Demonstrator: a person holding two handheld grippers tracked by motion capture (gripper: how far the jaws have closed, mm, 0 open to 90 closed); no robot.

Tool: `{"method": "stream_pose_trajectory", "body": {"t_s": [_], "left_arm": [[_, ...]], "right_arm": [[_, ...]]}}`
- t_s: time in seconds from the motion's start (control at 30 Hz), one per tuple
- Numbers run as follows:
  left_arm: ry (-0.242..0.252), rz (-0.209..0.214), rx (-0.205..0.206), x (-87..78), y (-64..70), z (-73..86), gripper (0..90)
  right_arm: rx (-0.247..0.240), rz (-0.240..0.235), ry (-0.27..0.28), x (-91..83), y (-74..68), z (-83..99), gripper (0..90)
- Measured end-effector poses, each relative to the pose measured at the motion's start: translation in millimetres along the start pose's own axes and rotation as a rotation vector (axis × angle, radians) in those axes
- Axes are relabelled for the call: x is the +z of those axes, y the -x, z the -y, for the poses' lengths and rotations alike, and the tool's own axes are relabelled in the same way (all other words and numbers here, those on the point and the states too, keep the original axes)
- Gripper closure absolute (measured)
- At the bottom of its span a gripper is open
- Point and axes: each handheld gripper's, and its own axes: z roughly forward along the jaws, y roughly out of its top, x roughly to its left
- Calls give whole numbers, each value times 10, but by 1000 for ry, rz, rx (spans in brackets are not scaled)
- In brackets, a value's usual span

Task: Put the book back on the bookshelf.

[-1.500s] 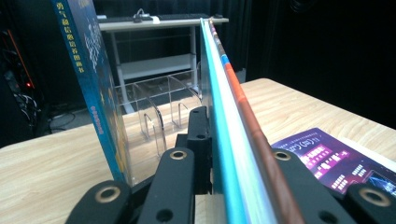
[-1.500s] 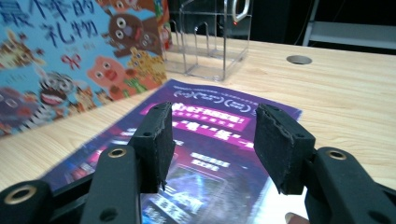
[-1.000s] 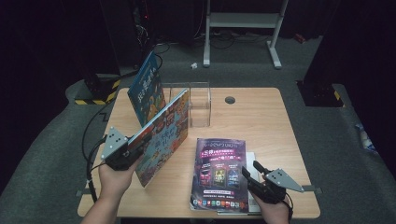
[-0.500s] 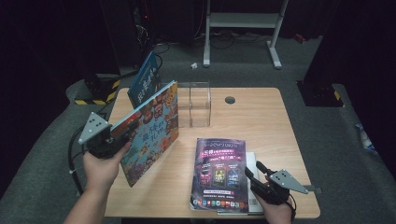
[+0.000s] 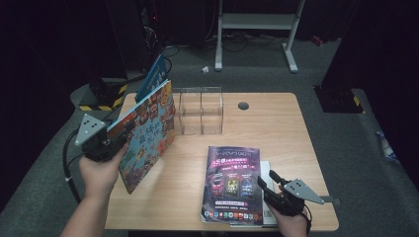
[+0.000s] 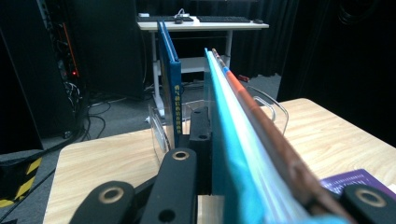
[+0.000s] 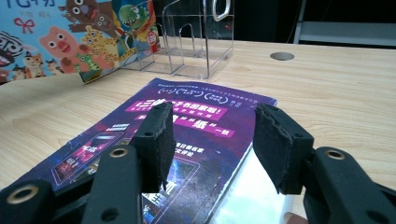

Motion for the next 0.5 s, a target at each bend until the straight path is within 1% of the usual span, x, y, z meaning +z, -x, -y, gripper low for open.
{"method": "stream_pose_trajectory", "body": {"t_s": [0.07,0.13,0.23,0.43,0.5], "left_arm": [[1,-5,2,65,13,-8,814],[2,-7,15,135,31,-19,813],[9,-24,12,234,50,-36,814],[35,-57,-11,423,29,-70,813],[43,-67,-8,487,36,-82,813]], "right_arm": [[0,-1,1,-1,0,-2,477],[2,-1,3,-6,6,-4,477],[5,0,6,-14,14,-5,477],[10,1,9,-23,26,-9,479],[10,0,11,-30,26,-10,479]]}}
